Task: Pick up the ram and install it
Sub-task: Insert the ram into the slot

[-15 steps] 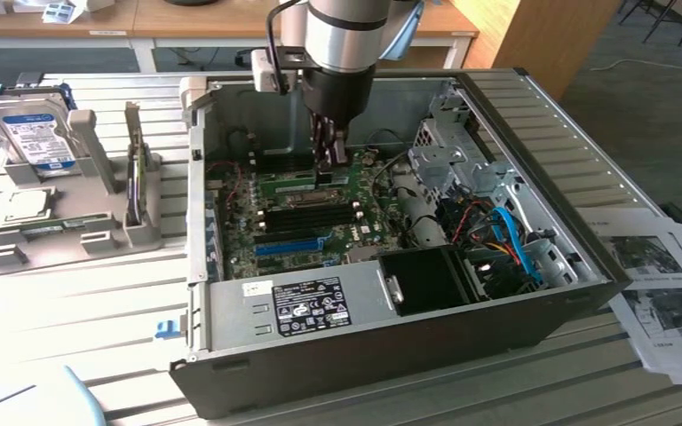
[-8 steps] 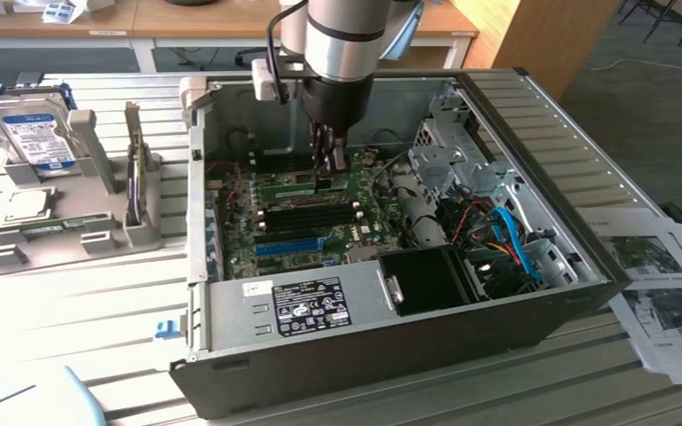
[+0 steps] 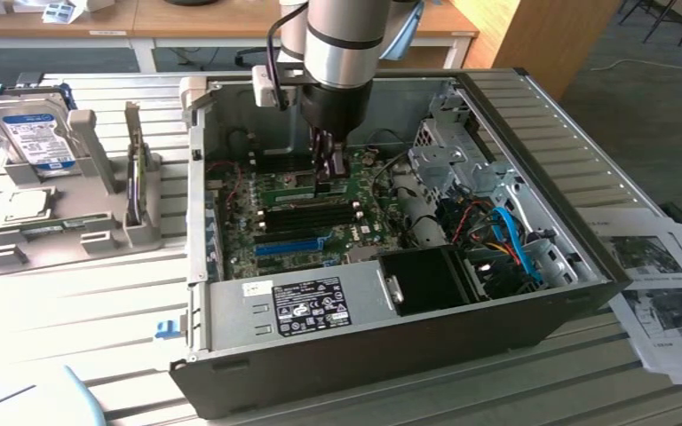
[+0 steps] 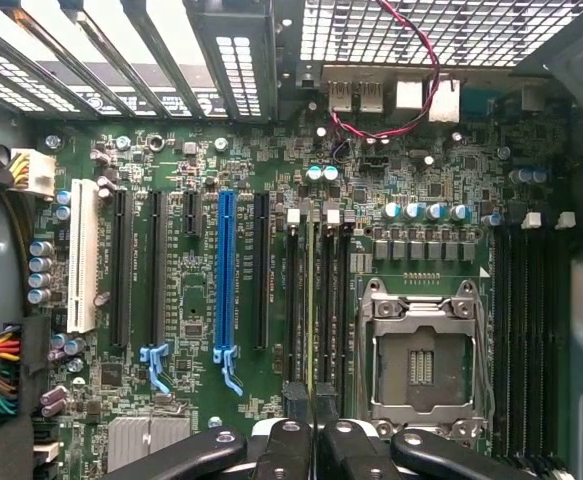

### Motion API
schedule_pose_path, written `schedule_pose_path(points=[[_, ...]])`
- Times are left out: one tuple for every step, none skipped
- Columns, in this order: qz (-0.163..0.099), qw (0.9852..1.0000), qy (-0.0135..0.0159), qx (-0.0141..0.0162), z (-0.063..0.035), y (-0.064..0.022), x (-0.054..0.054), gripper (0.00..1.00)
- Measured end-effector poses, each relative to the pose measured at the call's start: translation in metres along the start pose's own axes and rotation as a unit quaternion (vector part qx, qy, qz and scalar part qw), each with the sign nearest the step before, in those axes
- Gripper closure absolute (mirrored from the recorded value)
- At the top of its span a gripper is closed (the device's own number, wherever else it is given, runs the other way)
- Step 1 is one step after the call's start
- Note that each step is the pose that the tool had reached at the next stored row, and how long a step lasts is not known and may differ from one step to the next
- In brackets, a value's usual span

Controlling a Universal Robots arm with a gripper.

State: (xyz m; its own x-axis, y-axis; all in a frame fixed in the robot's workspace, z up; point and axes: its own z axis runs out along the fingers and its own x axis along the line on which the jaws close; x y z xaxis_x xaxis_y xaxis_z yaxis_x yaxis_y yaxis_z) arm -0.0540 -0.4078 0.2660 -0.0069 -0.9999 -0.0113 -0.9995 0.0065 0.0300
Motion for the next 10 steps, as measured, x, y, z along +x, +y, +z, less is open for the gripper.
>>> schedule_pose_path(points=[[0.000, 1.0000, 0.0000, 0.0000, 0.0000, 0.0000, 0.0000, 0.89], [0.000, 1.0000, 0.0000, 0.0000, 0.0000, 0.0000, 0.0000, 0.89], [0.000, 1.0000, 0.0000, 0.0000, 0.0000, 0.0000, 0.0000, 0.89], [0.000, 1.0000, -0.0001, 0.0000, 0.0001, 0.0000, 0.0000, 0.89], [0.000, 1.0000, -0.0001, 0.0000, 0.0001, 0.0000, 0.0000, 0.89], [0.000, 1.0000, -0.0001, 0.0000, 0.0001, -0.0003, 0.0000, 0.89], [0.000, 1.0000, -0.0002, 0.0001, 0.0002, -0.0008, 0.0000, 0.89], [0.000, 1.0000, -0.0002, 0.0001, 0.0001, -0.0014, 0.0000, 0.89], [0.000, 1.0000, -0.0002, 0.0001, 0.0001, -0.0021, 0.0000, 0.89], [0.000, 1.0000, -0.0001, 0.0001, 0.0001, -0.0028, -0.0001, 0.89]])
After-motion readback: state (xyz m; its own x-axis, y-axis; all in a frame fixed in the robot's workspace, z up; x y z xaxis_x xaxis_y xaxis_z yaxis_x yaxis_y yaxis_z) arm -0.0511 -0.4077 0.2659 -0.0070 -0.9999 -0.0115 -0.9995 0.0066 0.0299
